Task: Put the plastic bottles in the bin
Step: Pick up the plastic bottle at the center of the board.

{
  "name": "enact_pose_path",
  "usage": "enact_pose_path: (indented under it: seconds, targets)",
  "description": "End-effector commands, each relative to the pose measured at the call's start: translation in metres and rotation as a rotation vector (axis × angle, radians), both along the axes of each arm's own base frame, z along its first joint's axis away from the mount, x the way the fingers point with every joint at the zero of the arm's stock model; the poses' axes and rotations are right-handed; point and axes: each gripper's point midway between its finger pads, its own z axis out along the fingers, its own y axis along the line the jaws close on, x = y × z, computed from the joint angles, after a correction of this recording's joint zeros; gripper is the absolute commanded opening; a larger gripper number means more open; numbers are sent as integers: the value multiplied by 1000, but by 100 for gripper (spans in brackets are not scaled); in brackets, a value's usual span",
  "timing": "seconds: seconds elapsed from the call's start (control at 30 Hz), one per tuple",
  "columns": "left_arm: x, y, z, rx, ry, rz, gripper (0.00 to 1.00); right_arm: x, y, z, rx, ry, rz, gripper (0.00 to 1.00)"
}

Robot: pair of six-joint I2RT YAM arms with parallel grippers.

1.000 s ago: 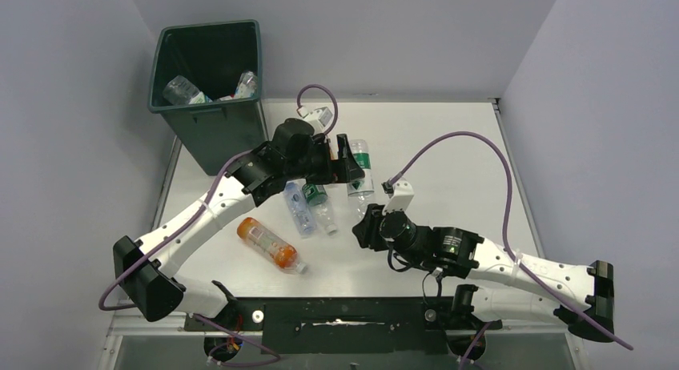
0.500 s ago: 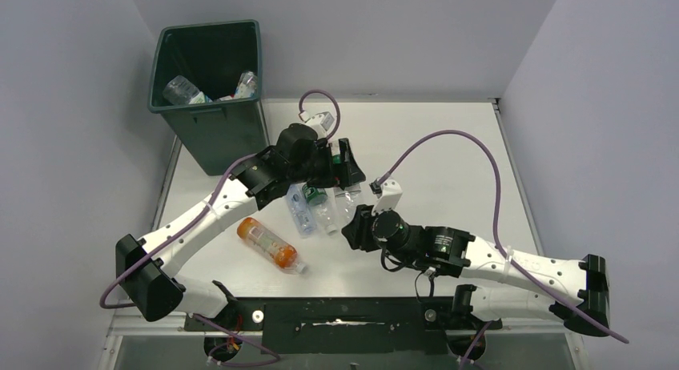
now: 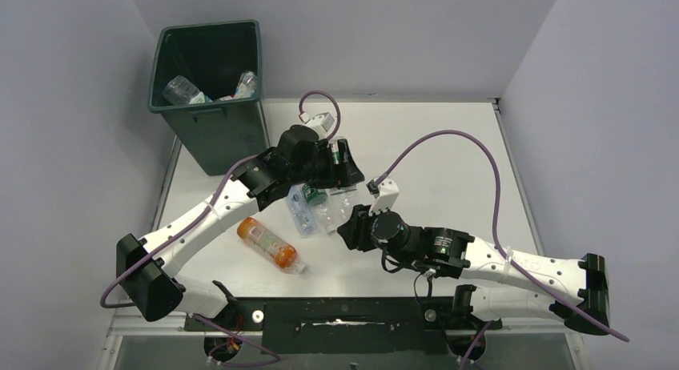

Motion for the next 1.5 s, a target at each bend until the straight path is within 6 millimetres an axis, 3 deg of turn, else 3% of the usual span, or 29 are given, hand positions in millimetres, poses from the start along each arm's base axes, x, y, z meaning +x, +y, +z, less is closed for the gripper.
enact_pose_path:
  seconds: [0.0, 0.17, 0.47, 0.57, 0.67, 0.87, 1.47]
  targets:
    - [4, -8, 19, -58, -55, -6, 70, 3, 12, 39, 110, -67, 14, 20]
    - [5, -11, 18, -60, -49, -13, 54, 3, 13, 36, 109, -64, 17, 20]
    - [6, -12, 16, -51, -46, -11, 43, 2, 11, 31, 107, -55, 11, 22]
    - [7, -12, 18, -50, -51, -12, 42, 1, 9, 30, 108, -52, 7, 35]
    - [7, -12, 19, -43, -52, -15, 40, 1, 7, 30, 112, -50, 3, 56]
    - [9, -13, 21, -37, -58, -17, 39, -1, 6, 27, 115, -39, 1, 75]
    - [11, -11, 14, -17, -52, -9, 35, -2, -4, 24, 131, -27, -22, 89]
